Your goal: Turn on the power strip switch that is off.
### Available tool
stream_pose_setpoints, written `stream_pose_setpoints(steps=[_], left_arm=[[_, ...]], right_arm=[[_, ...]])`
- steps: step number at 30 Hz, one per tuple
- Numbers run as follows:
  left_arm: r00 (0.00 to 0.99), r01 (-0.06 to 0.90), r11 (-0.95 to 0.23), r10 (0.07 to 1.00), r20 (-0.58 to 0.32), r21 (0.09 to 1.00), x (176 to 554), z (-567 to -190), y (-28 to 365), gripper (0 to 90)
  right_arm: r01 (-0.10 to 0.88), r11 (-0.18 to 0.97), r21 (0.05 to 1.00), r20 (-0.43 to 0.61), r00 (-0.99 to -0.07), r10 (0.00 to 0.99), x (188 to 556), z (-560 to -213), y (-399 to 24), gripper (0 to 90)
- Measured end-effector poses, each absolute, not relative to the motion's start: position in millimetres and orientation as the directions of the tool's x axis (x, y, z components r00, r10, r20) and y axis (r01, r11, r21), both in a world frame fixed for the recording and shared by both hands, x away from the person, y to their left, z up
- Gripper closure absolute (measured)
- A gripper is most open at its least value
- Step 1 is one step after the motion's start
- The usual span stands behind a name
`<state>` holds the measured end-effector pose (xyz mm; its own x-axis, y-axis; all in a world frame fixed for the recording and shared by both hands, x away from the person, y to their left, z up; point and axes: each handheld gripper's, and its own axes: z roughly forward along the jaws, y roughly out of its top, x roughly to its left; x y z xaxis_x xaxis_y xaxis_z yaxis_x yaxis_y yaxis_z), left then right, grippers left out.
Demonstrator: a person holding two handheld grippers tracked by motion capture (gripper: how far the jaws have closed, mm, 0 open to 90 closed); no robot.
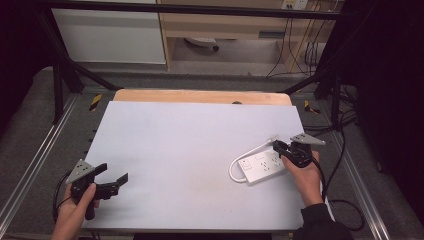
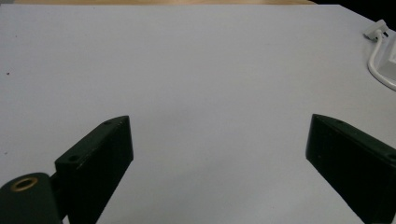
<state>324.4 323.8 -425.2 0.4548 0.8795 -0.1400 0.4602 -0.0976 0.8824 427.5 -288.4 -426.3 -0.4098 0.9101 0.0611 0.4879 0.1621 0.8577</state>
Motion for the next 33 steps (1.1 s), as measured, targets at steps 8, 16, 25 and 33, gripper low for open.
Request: stream_pose_setpoints(steps=[8, 16, 25, 33], left_arm=[[0.456, 0.461, -0.099, 0.879, -0.140, 0.882, 324, -425, 324, 7.5], [0.454, 0.461, -0.097, 0.880, -0.141, 0.882, 324, -425, 324, 7.5], [0.455, 0.460, -0.097, 0.879, -0.140, 0.882, 324, -425, 324, 7.5], [0.456, 0.461, -0.098, 0.879, -0.141, 0.882, 324, -425, 324, 7.4]], right_arm=[[0.482, 0.173, 0.859, 0.056, -0.425, 0.904, 426, -423, -281, 59.4], [0.500, 0.169, 0.849, 0.071, -0.426, 0.902, 425, -420, -277, 45.2], [0.533, 0.158, 0.831, 0.093, -0.414, 0.906, 424, -418, -272, 23.7], [0.505, 0.113, 0.856, 0.116, -0.400, 0.909, 419, -410, -271, 2.9]])
